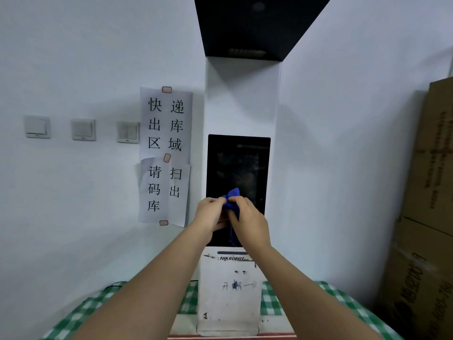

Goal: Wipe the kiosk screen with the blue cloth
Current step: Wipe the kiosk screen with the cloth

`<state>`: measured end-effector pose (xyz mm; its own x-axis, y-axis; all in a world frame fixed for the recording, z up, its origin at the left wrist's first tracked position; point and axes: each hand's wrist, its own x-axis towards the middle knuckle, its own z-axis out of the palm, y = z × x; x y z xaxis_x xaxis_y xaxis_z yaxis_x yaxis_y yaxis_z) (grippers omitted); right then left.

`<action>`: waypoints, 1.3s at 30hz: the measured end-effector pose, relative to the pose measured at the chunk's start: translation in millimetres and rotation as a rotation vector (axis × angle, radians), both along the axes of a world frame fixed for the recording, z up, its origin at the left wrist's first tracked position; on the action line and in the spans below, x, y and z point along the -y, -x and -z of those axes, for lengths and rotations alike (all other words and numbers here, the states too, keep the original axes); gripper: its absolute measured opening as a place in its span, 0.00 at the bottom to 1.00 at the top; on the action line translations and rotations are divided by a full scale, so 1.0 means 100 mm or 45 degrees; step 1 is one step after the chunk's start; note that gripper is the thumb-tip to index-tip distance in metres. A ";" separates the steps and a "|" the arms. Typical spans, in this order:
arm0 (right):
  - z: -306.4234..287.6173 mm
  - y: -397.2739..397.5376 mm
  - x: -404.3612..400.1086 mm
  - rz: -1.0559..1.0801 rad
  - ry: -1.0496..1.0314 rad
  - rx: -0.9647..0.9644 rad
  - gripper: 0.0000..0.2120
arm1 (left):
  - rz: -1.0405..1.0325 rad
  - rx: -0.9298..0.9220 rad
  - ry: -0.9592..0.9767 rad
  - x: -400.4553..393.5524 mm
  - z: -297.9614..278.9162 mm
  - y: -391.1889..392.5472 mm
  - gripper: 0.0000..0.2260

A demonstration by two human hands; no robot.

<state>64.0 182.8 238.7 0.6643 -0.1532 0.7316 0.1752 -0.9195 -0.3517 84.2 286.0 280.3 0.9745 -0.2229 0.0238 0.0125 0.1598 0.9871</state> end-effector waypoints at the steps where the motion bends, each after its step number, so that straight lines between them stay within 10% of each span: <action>1: -0.05 -0.02 0.03 -0.012 0.001 0.018 0.15 | 0.007 0.018 0.002 0.00 -0.04 -0.02 0.08; 16: -0.72 -0.64 0.05 -0.241 -0.533 -0.048 0.13 | 0.077 0.329 -0.109 -0.18 -0.52 -0.66 0.10; 25: -1.09 -0.81 0.24 0.156 0.013 0.414 0.11 | -0.227 0.530 -0.213 -0.21 -0.64 -1.09 0.14; 31: -1.40 -1.13 0.27 0.389 0.367 0.484 0.29 | -0.145 0.431 -0.354 -0.19 -0.57 -1.35 0.27; 39: -1.25 -1.48 0.11 0.455 0.677 0.543 0.17 | 0.038 0.438 -0.435 -0.09 -0.44 -1.46 0.31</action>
